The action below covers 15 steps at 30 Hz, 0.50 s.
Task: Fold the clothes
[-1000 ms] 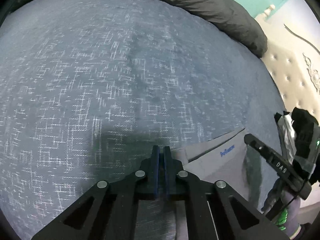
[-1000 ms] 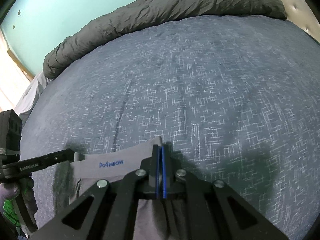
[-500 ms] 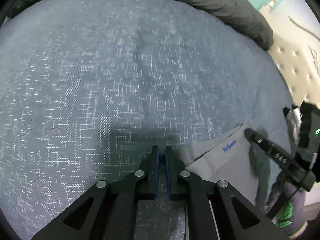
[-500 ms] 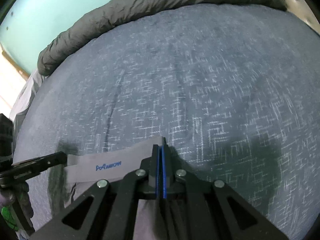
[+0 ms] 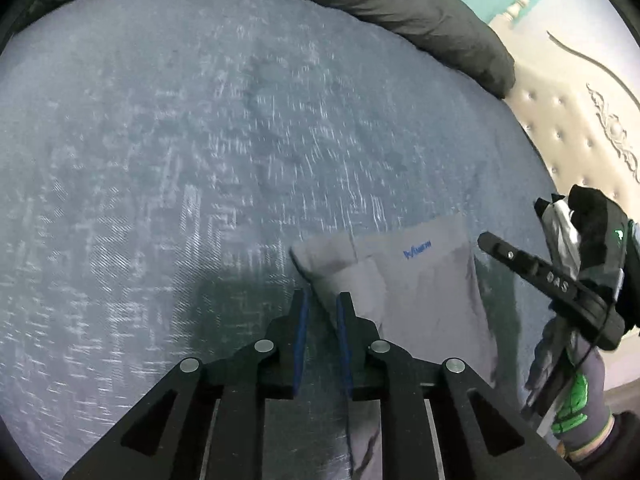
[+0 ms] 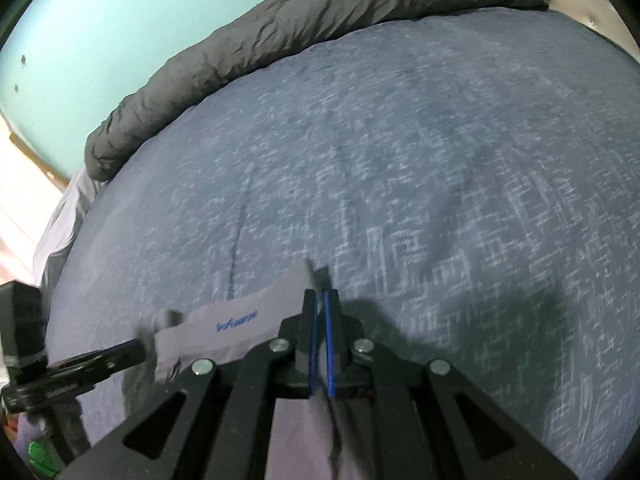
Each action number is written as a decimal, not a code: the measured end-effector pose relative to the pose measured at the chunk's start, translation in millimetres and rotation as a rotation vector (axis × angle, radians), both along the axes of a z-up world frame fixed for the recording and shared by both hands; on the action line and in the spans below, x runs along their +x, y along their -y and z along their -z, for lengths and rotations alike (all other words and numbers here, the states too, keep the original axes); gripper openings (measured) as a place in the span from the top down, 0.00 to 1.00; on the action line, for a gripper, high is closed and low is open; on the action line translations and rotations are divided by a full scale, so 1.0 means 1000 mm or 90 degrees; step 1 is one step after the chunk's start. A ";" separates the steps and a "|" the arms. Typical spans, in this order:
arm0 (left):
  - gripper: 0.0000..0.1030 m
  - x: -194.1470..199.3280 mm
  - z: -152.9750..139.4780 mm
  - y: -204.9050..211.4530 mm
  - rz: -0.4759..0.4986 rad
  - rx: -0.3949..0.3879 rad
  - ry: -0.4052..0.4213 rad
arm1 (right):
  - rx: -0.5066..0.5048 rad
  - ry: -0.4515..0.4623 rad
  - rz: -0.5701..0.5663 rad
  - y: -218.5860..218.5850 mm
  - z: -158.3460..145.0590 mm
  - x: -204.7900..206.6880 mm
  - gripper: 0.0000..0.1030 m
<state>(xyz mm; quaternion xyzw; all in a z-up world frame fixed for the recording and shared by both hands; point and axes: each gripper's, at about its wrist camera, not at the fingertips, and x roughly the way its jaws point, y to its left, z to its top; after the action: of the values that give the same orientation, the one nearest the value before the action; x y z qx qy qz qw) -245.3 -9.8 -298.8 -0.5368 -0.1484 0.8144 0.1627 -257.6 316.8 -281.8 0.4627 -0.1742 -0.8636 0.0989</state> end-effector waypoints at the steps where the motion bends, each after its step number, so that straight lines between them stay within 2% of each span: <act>1: 0.85 -0.001 0.003 -0.001 0.001 0.007 0.005 | 0.000 0.000 -0.003 0.001 0.000 0.002 0.97; 5: 0.86 0.000 0.010 -0.006 0.010 0.026 0.019 | -0.007 0.003 -0.004 -0.001 0.003 0.006 0.97; 9: 0.95 0.003 0.010 -0.002 0.005 0.046 0.016 | -0.013 0.008 0.003 -0.004 0.008 0.006 0.97; 15: 0.97 0.005 0.003 0.007 -0.017 0.055 0.003 | -0.014 0.007 0.001 -0.004 0.012 0.013 0.97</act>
<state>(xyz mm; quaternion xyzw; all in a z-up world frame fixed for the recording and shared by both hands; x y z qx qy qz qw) -240.1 -16.8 -302.0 -0.5292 -0.1910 0.8080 0.1747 -244.8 320.4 -293.4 0.4662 -0.1846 -0.8591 0.1025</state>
